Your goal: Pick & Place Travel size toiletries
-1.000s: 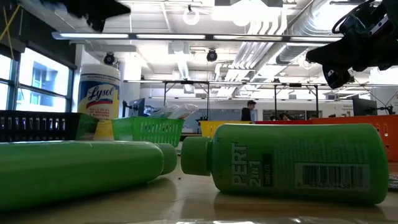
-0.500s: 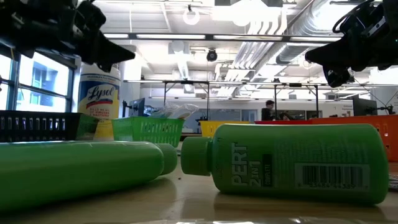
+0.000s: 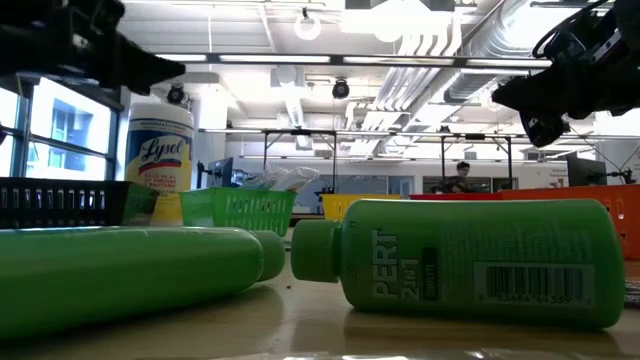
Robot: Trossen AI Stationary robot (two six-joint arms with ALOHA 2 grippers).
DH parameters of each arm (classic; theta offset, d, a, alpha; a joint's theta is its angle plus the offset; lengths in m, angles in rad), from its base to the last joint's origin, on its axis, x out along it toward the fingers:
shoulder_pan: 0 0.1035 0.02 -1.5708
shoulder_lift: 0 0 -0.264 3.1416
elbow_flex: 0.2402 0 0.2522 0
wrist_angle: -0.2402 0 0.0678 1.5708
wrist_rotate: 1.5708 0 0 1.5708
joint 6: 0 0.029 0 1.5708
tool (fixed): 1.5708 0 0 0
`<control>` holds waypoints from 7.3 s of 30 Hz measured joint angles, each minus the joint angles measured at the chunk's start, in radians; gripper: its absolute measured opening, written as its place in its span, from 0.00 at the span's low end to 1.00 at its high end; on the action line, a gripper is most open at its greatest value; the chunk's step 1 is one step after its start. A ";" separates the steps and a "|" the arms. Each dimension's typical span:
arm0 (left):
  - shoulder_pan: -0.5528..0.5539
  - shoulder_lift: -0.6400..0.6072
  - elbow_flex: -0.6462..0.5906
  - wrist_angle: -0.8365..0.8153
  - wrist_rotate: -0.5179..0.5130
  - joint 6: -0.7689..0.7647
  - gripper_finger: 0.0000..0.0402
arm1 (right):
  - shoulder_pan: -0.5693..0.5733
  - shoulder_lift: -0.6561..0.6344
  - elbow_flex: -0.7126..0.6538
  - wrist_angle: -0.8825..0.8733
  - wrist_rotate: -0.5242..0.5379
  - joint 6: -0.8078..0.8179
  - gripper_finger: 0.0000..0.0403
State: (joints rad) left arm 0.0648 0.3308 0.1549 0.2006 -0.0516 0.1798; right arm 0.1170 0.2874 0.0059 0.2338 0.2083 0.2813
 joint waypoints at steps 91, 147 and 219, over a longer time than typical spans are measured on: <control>0.000 -0.178 -0.097 -0.150 -0.097 -0.072 0.00 | 0.009 0.000 0.021 0.002 -0.126 -0.042 0.01; 0.000 -0.178 -0.097 -0.121 -0.098 -0.084 0.00 | 0.010 0.000 0.021 0.001 -0.105 -0.016 0.01; 0.001 -0.178 -0.097 -0.001 -0.055 -0.098 0.00 | 0.010 0.270 0.021 0.238 -0.112 -0.020 0.01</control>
State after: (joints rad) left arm 0.0653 0.1524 0.0582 0.1992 -0.1064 0.0818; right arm 0.1265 0.5575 0.0269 0.4720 0.0960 0.2615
